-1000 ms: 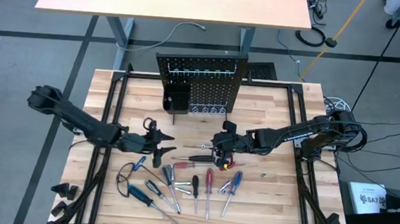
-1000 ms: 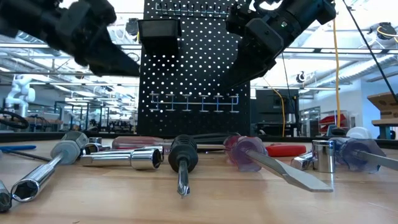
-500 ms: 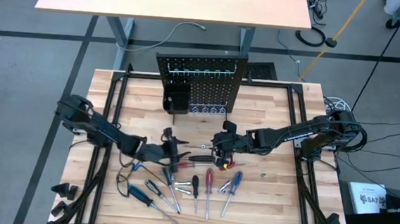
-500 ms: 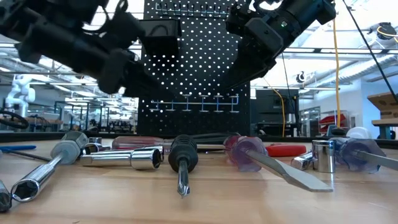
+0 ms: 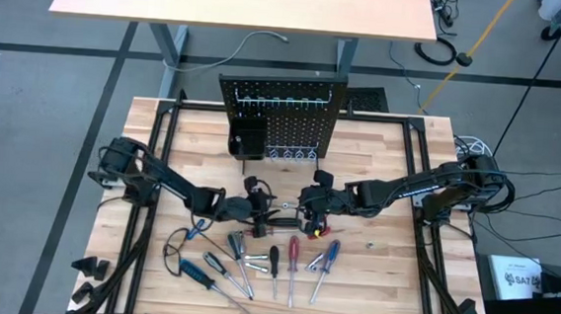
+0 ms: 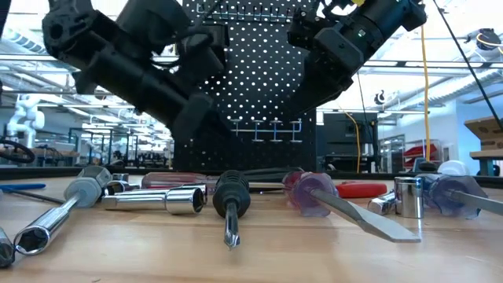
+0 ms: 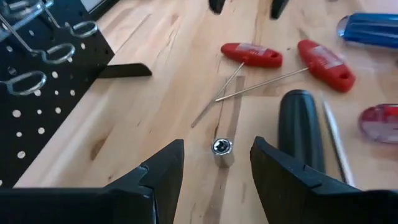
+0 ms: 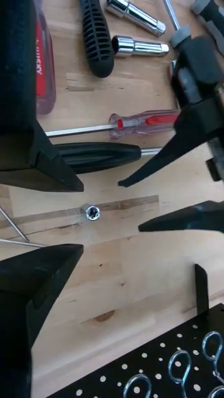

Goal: Hang tools onto peg board
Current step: Put the socket into the black bin on the pegboard

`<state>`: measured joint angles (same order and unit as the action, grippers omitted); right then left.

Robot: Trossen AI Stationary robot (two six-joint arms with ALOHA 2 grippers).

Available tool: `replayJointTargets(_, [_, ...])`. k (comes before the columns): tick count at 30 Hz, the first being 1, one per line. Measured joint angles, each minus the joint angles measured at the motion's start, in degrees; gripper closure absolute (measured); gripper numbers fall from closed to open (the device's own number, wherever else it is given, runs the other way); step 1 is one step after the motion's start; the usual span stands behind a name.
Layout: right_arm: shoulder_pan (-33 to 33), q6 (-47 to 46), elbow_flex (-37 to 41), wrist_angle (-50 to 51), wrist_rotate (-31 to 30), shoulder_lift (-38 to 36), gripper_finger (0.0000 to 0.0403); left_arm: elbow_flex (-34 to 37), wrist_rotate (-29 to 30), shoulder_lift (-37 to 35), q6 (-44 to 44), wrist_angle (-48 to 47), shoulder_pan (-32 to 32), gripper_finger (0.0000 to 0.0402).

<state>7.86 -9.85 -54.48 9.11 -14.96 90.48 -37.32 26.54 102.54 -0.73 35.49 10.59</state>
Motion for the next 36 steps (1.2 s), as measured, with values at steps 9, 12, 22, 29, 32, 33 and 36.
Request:
replayJointTargets(9, [0.0, 0.0, 0.0, 0.2, 0.0, 0.0, 0.0266, -3.1, -4.0, 6.8, -0.4, 4.5, -2.3, 0.0214])
replayJointTargets(12, [0.0, -0.4, 0.0, 0.3, 0.1, 0.0, 0.0266, -3.1, -3.8, 7.0, -0.4, 5.2, -2.4, 0.0214])
replayJointTargets(22, [0.0, -0.4, 0.0, 0.5, 0.0, 0.0, 0.0266, -3.7, -5.9, 7.0, -3.0, 4.1, -4.0, 0.0214])
replayJointTargets(29, [0.0, -0.4, 0.0, 0.4, 0.0, 0.0, 0.0266, -6.5, -9.0, 8.2, -1.5, -0.4, -4.6, 0.0214])
replayJointTargets(32, [0.0, -0.4, 0.0, 0.4, 0.0, 0.0, 0.0266, -6.5, -9.0, 8.4, -1.9, -1.2, -5.0, 0.0214])
replayJointTargets(33, [0.0, -0.4, 0.0, 0.4, 0.0, 0.0, 0.0266, -6.5, -9.0, 8.4, -1.9, -1.6, -5.0, 0.0214])
replayJointTargets(36, [0.0, -0.4, 0.0, 0.5, 0.0, 0.0, 0.0266, -6.5, -9.0, 8.4, -1.9, -1.8, -5.0, 0.0214])
